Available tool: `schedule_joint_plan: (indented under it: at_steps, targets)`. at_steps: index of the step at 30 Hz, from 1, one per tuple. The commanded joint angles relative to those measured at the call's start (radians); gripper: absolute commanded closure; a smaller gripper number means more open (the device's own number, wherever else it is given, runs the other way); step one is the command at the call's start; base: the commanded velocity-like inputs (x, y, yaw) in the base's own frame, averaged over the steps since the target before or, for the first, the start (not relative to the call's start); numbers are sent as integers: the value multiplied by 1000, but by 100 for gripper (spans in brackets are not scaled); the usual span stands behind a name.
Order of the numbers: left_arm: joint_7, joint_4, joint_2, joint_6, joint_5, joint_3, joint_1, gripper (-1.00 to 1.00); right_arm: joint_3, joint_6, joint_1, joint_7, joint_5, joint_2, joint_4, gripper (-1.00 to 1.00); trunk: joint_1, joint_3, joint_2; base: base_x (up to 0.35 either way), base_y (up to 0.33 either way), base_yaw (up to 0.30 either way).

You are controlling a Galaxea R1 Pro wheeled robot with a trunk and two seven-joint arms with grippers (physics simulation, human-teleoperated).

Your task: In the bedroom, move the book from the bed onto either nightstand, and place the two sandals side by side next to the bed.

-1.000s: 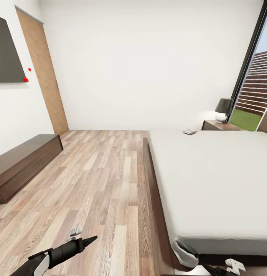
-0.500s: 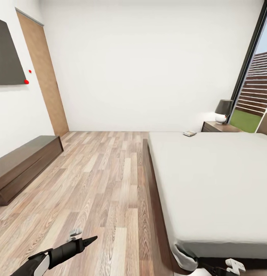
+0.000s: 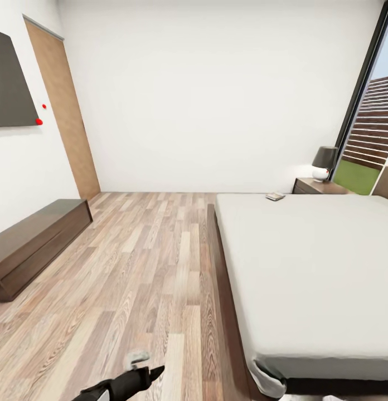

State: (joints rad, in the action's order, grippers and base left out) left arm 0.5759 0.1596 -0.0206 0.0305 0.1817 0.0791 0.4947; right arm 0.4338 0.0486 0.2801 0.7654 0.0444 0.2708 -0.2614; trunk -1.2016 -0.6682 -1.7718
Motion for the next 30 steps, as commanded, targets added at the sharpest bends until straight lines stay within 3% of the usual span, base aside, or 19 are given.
schedule_joint_plan:
  at_steps: [1, 2, 4, 7, 9, 10, 13, 15, 30]
  targets:
    - [-16, -37, 13, -41, -31, 3, 1, -100, 3, 1, 1, 4, 6, -3, 6, -100, 4, 2, 7, 0, 0, 0]
    - [-44, -108, 36, -135, -89, -4, 0, -100, 3, -4, 1, -3, 7, -18, 21, -100, 8, 5, 14, 0, 0, 0]
    - [-52, -123, 42, -164, -106, -5, -4, -100, 3, -6, 1, -37, 7, -40, 31, -100, 16, 12, 28, 0, 0, 0]
    - [-58, -134, 46, -186, -118, -6, -17, -100, 3, -14, 1, -175, -2, -84, 39, -100, 27, 21, 49, 0, 0, 0]
    - [-59, -137, 47, -192, -123, -7, -23, -100, 2, -19, 1, -301, -43, -119, 42, -100, 35, 27, 63, 0, 0, 0]
    - [-60, -138, 48, -194, -125, -7, -25, -100, 3, -21, 1, -356, -96, -133, 43, -100, 39, 31, 70, 0, 0, 0]
    - [-60, -138, 48, -196, -126, -7, -26, -100, 4, -23, 1, -396, -180, -144, 41, -100, 50, 40, 91, 0, 0, 0]
    - [-60, -138, 48, -196, -127, -7, -27, -100, 5, -23, 1, -400, -196, -144, 40, -100, 58, 46, 105, 0, 0, 0]
    - [-61, -140, 50, -196, -127, -7, -27, -100, 4, -24, 1, -407, -222, -146, 41, -100, 115, 93, 210, 0, 0, 0]
